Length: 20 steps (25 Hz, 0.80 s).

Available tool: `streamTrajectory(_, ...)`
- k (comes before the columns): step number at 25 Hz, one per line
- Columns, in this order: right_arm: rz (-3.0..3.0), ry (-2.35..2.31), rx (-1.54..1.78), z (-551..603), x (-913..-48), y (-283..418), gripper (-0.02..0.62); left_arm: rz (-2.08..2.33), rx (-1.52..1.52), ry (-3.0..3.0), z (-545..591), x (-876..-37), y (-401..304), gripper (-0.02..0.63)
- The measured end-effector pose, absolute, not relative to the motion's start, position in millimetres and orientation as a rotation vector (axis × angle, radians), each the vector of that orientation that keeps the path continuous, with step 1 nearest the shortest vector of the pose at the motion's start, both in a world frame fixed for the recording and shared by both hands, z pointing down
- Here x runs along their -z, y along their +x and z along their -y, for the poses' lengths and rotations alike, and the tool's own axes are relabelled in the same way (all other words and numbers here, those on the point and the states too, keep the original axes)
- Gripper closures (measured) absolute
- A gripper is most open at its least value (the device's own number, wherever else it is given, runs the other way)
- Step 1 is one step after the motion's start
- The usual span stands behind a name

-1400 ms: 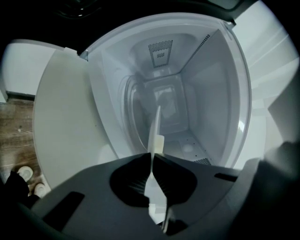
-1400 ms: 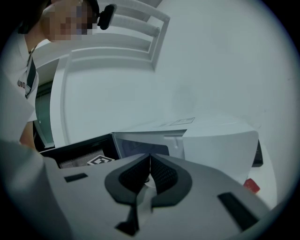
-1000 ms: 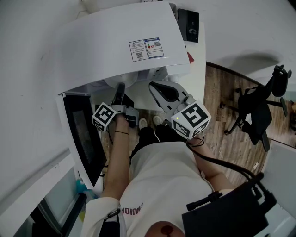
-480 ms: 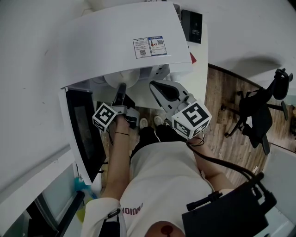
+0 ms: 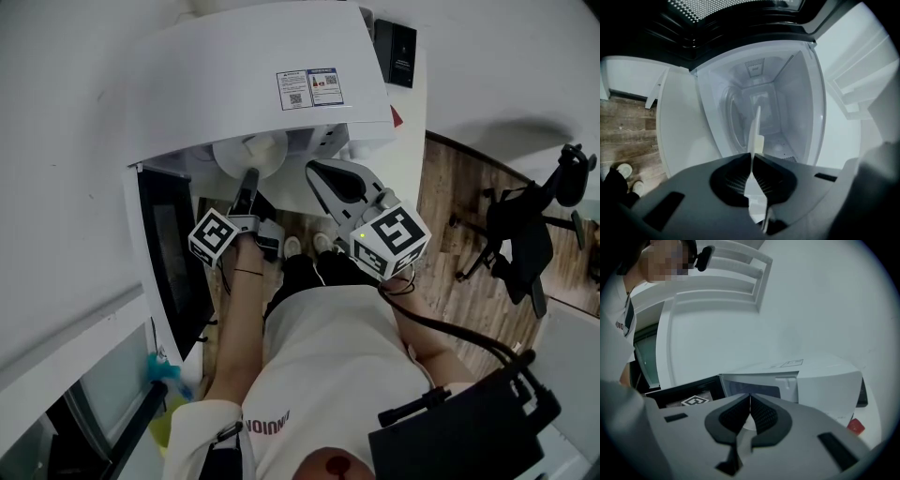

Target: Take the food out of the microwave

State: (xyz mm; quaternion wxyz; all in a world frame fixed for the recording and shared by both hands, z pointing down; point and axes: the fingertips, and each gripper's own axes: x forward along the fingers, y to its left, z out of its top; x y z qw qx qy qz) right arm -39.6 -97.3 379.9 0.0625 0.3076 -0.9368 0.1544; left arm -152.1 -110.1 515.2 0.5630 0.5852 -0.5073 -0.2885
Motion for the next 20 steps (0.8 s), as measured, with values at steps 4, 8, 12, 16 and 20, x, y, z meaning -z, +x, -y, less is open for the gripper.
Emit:
streamTrajectory(4,2.833,0.923,-0.464,95.5,-380.4,-38.4,0.574,1.193,0.680,1.375,104.9,-516.3,-150.0,0.581)
streamTrajectory(8,2.831,0.919,-0.462,95.4,-381.8,-37.1,0.574,1.186,0.686,1.376,101.4,-515.4,-147.6,0.581)
streamTrajectory(12,2.835,0.931,-0.448,88.5,-378.6,-38.7,0.574,1.174,0.702,1.386,91.3,-509.5,-148.3,0.581)
streamTrajectory(16,2.842,0.931,-0.431,82.6,-375.1,-40.3,0.574,1.166,0.715,1.391,83.3,-505.4,-149.3,0.581)
streamTrajectory(20,2.845,0.926,-0.432,80.8,-375.7,-39.8,0.574,1.163,0.718,1.397,79.4,-502.0,-148.4,0.581)
